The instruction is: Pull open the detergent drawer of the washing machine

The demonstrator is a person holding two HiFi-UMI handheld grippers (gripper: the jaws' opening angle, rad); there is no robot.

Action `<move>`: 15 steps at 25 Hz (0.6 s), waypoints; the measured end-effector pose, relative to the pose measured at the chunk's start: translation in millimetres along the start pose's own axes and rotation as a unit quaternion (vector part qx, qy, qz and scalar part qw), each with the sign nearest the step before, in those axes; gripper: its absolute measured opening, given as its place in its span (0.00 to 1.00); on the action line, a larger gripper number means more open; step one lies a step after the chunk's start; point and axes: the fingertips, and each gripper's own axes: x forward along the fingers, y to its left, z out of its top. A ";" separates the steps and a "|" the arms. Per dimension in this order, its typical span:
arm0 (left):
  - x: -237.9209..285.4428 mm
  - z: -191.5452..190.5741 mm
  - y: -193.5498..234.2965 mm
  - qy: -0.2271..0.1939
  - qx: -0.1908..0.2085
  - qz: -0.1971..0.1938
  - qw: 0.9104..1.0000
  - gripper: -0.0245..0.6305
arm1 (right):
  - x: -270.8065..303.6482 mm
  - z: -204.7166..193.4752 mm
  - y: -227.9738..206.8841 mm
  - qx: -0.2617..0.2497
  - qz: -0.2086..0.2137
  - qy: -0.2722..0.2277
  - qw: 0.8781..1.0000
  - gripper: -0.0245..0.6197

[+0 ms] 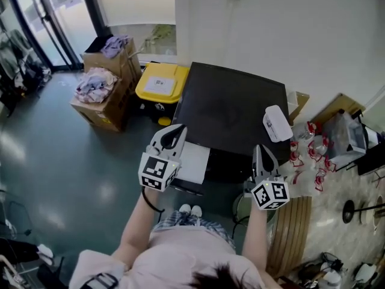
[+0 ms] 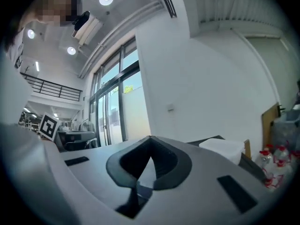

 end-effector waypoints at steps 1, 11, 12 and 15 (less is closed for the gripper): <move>-0.2 0.6 2.3 -0.006 -0.005 0.006 1.000 0.08 | -4.0 3.4 -5.9 0.002 -0.015 -0.009 1.000 0.06; 5.0 -4.1 0.9 -0.003 -0.016 0.011 1.000 0.08 | -19.1 5.7 -28.1 -0.006 -0.072 -0.030 0.997 0.06; 5.2 -4.3 1.3 -0.003 -0.017 0.012 1.000 0.08 | -19.5 5.7 -29.7 -0.007 -0.077 -0.030 0.997 0.06; 6.8 -4.1 3.0 -0.003 -0.016 0.014 1.000 0.07 | -20.2 5.6 -35.7 -0.013 -0.091 -0.028 0.995 0.06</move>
